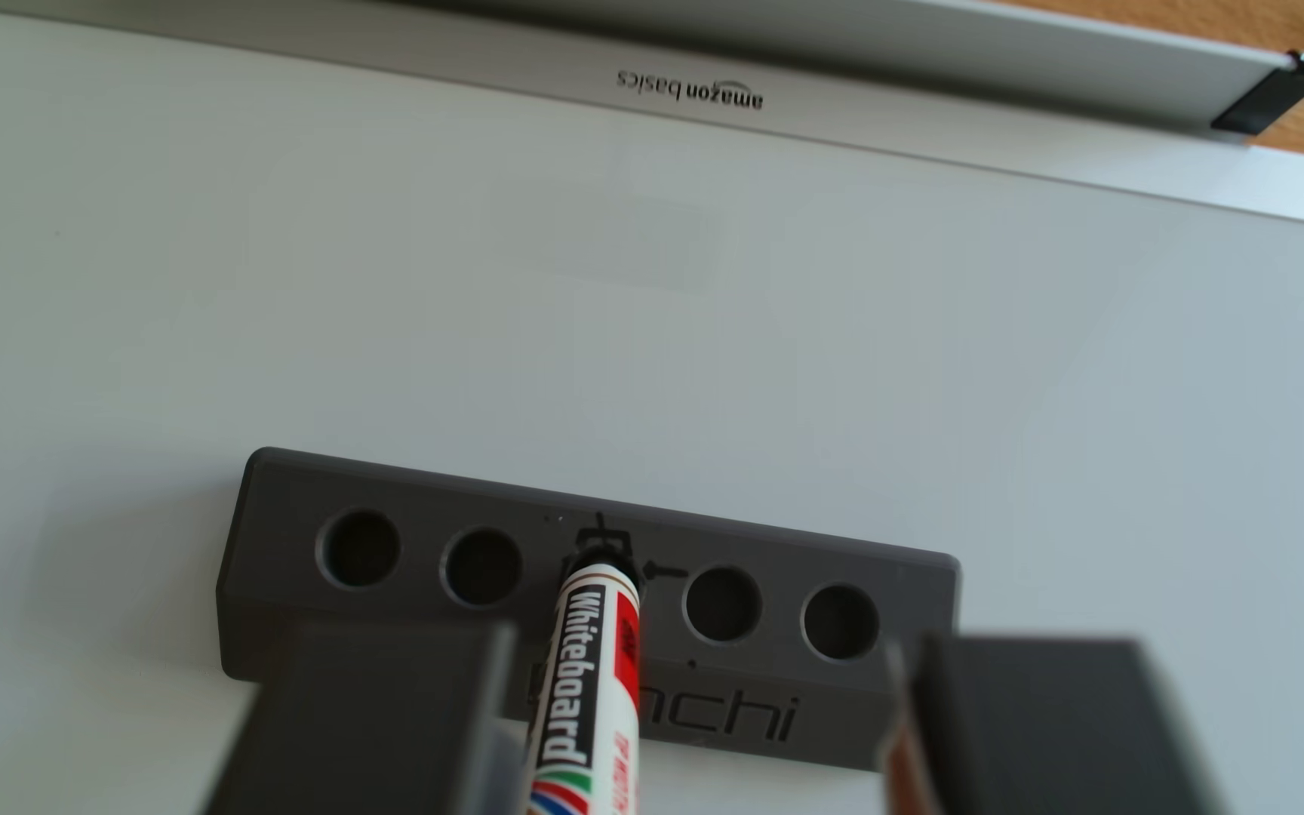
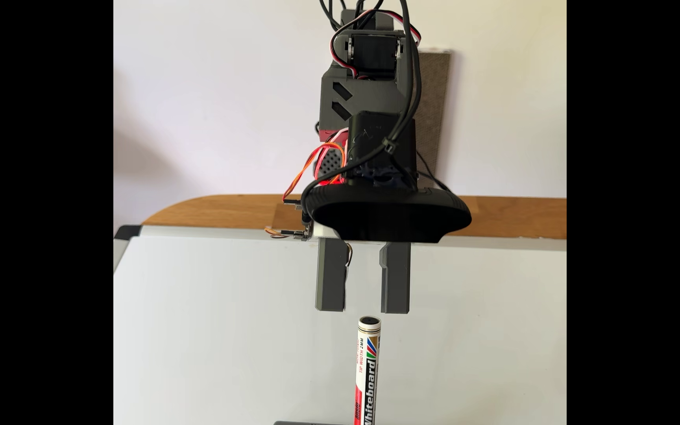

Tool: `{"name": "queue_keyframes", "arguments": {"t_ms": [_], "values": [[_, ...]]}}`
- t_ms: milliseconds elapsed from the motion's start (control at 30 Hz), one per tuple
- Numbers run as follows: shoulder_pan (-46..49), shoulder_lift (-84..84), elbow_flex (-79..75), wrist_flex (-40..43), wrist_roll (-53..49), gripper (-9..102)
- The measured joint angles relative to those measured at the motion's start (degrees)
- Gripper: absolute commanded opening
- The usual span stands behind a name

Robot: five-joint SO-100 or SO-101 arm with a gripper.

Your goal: Draw a face

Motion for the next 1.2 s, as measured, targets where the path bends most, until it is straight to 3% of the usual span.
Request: {"name": "queue_keyframes", "arguments": {"t_ms": [1200], "values": [[-2.02,-2.20,3.43,2.99,0.00,99]]}}
